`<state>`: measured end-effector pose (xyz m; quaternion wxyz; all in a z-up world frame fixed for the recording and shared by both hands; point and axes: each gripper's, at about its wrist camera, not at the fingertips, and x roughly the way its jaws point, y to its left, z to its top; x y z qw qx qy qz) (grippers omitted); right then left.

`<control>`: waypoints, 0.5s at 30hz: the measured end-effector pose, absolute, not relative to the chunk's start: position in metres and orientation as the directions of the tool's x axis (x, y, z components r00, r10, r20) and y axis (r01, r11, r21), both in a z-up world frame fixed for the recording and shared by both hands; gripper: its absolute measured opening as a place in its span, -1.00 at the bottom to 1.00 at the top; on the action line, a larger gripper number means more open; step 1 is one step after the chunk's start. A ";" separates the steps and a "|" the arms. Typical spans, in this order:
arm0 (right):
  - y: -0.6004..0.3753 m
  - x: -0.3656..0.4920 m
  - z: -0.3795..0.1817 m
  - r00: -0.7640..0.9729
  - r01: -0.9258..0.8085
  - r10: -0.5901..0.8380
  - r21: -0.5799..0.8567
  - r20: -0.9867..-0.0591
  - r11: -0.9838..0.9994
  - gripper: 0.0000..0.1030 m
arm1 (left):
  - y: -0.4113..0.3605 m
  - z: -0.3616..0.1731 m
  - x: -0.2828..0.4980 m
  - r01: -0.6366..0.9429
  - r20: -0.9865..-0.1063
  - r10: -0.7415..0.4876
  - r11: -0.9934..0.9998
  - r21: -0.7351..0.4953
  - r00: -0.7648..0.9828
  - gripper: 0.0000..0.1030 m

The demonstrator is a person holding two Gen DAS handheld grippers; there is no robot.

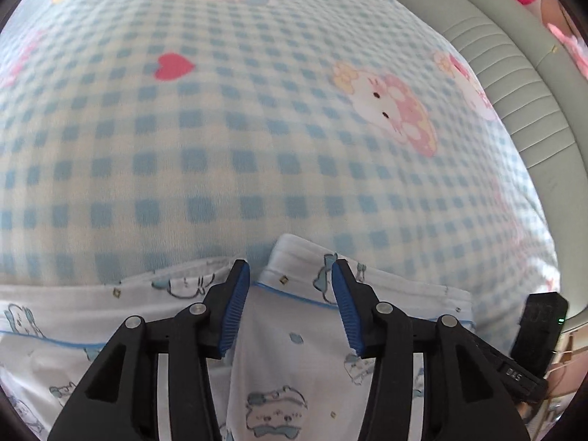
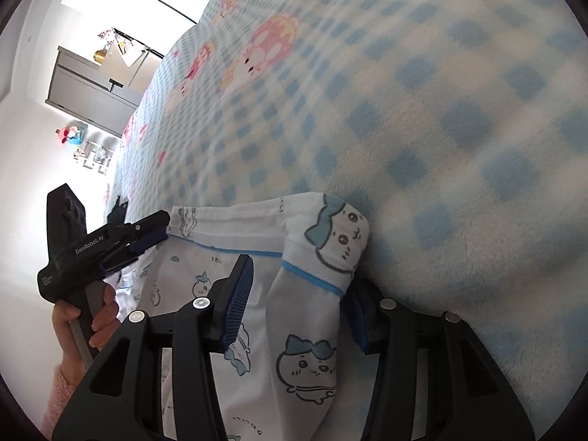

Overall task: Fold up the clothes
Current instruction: 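Grasp the waistband edge with the left tool while the right tool grasps beside it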

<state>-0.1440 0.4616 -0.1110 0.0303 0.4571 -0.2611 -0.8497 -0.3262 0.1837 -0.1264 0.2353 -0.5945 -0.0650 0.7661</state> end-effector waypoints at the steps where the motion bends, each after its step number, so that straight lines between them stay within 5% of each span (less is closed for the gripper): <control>1: 0.461 -0.144 -0.111 -0.579 -0.188 -0.287 0.467 -0.763 -0.864 -0.32 | 0.188 -0.126 -0.326 -0.302 -0.886 0.428 -0.881 -0.365 -0.176 -0.02; 3: 0.461 -0.144 -0.111 -0.577 -0.189 -0.280 0.459 -0.767 -0.868 -0.69 | 0.197 -0.126 -0.326 -0.339 -0.898 0.408 -0.878 -0.337 -0.165 -0.38; 5: 0.460 -0.143 -0.111 -0.575 -0.191 -0.274 0.452 -0.771 -0.872 -0.81 | 0.206 -0.126 -0.327 -0.375 -0.909 0.388 -0.874 -0.309 -0.154 -0.71; 12: 0.458 -0.143 -0.110 -0.567 -0.196 -0.250 0.423 -0.785 -0.885 -0.84 | 0.206 -0.087 -0.335 -0.420 -0.854 0.453 -0.848 -0.325 -0.255 -0.76; 15: 0.457 -0.142 -0.110 -0.564 -0.198 -0.240 0.411 -0.790 -0.890 -0.84 | 0.216 -0.108 -0.354 -0.412 -0.904 0.362 -0.877 -0.248 -0.226 -0.81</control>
